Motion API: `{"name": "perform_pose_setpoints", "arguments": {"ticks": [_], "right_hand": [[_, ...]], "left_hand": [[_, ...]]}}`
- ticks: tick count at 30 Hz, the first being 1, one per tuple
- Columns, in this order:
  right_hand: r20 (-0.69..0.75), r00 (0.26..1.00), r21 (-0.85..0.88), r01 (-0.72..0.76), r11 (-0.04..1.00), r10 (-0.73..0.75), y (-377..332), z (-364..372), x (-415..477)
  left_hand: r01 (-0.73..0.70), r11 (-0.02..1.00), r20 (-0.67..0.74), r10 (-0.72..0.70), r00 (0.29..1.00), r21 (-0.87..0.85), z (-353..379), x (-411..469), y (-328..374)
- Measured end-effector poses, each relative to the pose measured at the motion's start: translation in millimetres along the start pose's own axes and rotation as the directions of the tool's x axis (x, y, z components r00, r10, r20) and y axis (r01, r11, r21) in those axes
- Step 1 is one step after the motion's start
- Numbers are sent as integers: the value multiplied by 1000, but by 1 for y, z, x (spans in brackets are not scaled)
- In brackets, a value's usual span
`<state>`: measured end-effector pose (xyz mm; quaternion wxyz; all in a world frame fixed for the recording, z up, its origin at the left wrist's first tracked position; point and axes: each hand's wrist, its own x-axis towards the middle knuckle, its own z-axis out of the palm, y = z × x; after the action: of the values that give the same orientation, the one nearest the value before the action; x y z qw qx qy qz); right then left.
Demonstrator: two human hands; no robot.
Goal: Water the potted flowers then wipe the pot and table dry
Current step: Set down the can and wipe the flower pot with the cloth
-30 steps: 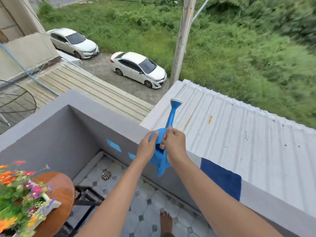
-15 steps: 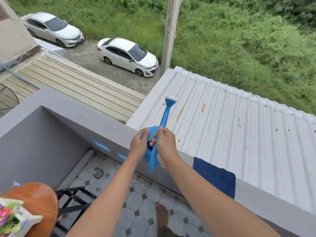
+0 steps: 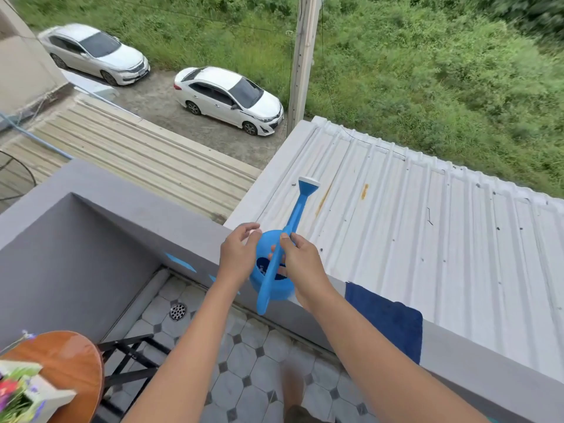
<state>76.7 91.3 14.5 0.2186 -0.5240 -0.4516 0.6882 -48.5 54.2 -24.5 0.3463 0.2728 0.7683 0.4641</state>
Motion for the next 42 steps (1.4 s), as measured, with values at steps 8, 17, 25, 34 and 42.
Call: {"name": "perform_pose_setpoints", "arguments": {"ticks": [8, 17, 25, 34, 42], "right_hand": [[-258, 957, -303, 53, 951, -136, 42, -113, 2], [-698, 716, -437, -414, 799, -12, 142, -242, -28], [-663, 725, -166, -390, 906, 190, 158, -251, -37], [-538, 837, -282, -291, 914, 101, 145, -253, -34], [-361, 839, 292, -314, 903, 408, 147, -230, -37]], "left_hand": [[-560, 826, 12, 561, 828, 66, 55, -60, 90], [-147, 805, 416, -132, 900, 575, 193, -98, -24], [-19, 824, 304, -187, 934, 566, 222, -98, -42], [-84, 880, 376, -112, 920, 467, 214, -100, -46], [536, 844, 418, -491, 764, 12, 160, -100, -38]]}}
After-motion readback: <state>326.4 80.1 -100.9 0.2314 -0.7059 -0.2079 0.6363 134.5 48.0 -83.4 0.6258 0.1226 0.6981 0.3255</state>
